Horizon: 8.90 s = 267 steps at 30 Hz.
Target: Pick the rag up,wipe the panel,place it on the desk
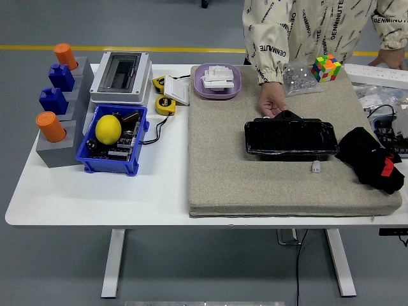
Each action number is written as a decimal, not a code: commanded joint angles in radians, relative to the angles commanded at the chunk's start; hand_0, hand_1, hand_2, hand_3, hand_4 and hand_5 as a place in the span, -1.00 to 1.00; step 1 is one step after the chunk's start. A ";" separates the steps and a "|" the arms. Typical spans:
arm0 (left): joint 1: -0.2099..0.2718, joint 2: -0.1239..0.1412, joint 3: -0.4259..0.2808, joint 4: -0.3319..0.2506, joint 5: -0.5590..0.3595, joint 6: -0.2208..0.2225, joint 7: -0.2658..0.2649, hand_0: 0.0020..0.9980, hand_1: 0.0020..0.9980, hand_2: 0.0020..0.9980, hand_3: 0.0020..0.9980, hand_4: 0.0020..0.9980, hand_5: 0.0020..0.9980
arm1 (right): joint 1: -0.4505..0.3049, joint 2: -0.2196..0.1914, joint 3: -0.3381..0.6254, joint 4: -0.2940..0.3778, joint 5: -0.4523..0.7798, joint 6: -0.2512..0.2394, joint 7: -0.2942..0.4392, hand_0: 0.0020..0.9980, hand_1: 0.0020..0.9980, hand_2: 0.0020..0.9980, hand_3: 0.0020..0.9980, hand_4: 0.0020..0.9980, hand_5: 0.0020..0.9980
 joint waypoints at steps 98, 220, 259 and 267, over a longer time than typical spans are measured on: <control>-0.001 0.006 0.004 0.001 -0.006 0.000 0.001 0.22 0.28 0.31 0.12 0.25 -0.12 | 0.052 0.053 -0.273 -0.283 -1.405 0.037 -0.137 0.68 0.54 0.66 0.62 1.00 0.29; -0.017 0.005 -0.003 0.003 -0.004 0.000 0.001 0.22 0.28 0.31 0.12 0.25 -0.12 | 0.225 0.143 -0.455 -0.326 -1.405 -0.050 -0.111 -0.26 -0.10 -0.02 -0.03 0.40 -0.73; -0.023 0.009 0.005 0.003 -0.008 -0.001 0.002 0.22 0.28 0.31 0.12 0.25 -0.12 | 0.268 0.284 -0.549 -0.330 -1.376 -0.052 -0.106 -0.25 -0.10 -0.02 -0.03 0.42 -0.70; -0.023 0.011 0.013 0.003 -0.010 -0.001 0.002 0.22 0.28 0.31 0.12 0.25 -0.12 | 0.280 0.319 -0.579 -0.329 -1.364 -0.053 -0.104 -0.25 -0.10 -0.02 -0.03 0.42 -0.70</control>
